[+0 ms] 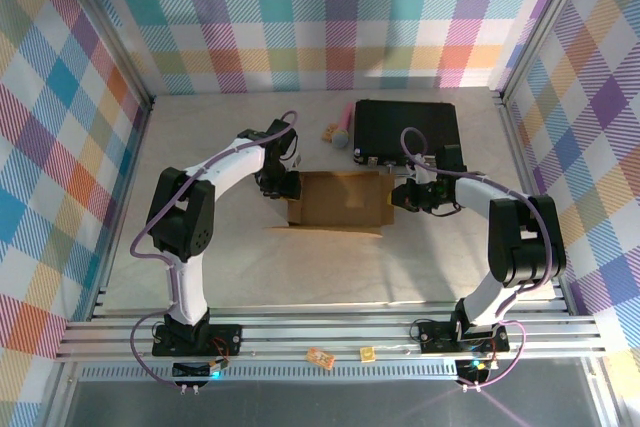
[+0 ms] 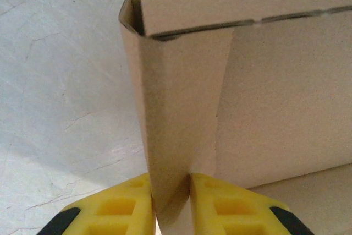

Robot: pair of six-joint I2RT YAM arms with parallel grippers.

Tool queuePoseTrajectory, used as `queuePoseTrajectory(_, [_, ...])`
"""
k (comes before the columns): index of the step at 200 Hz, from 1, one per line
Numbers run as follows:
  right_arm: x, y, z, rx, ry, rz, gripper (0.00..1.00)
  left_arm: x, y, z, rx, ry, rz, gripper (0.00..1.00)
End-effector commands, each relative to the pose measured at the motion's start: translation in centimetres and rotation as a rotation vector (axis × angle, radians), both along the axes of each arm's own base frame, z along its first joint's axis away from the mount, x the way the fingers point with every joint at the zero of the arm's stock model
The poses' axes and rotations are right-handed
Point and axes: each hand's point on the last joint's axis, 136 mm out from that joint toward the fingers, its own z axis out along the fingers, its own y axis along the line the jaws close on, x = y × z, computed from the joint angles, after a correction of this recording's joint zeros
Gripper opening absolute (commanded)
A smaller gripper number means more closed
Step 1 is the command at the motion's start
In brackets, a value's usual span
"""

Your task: Fold the paper box

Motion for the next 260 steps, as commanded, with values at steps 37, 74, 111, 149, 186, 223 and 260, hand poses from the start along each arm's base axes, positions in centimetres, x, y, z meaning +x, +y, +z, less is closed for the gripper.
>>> queuePoseTrajectory(37, [1.5, 0.2, 3.0, 0.029, -0.119, 0.003, 0.0, -2.1, -0.8, -2.2, 0.056, 0.084, -0.009, 0.0])
queuePoseTrajectory(74, [1.5, 0.1, 3.6, 0.027, -0.149, -0.006, 0.0, -1.5, 1.4, -0.5, 0.236, -0.02, 0.074, 0.0])
queuePoseTrajectory(111, [1.7, 0.0, 5.4, 0.047, -0.197, -0.05, 0.0, -0.5, 4.0, 2.9, 0.415, -0.255, 0.159, 0.0])
queuePoseTrajectory(149, [1.4, 0.1, 5.6, 0.071, -0.208, -0.069, 0.0, -0.3, 4.4, 4.6, 0.513, -0.378, 0.185, 0.0])
queuePoseTrajectory(186, [1.1, 0.2, 5.9, 0.08, -0.217, -0.06, 0.0, -0.5, 5.0, 5.2, 0.495, -0.443, 0.24, 0.0])
queuePoseTrajectory(223, [1.1, 0.4, 6.1, 0.098, -0.22, -0.048, 0.0, -0.7, 2.5, 4.7, 0.304, -0.459, 0.21, 0.0])
queuePoseTrajectory(260, [1.2, 0.5, 6.1, 0.1, -0.22, -0.038, 0.0, -1.1, 0.6, 3.2, 0.2, -0.406, 0.174, 0.14])
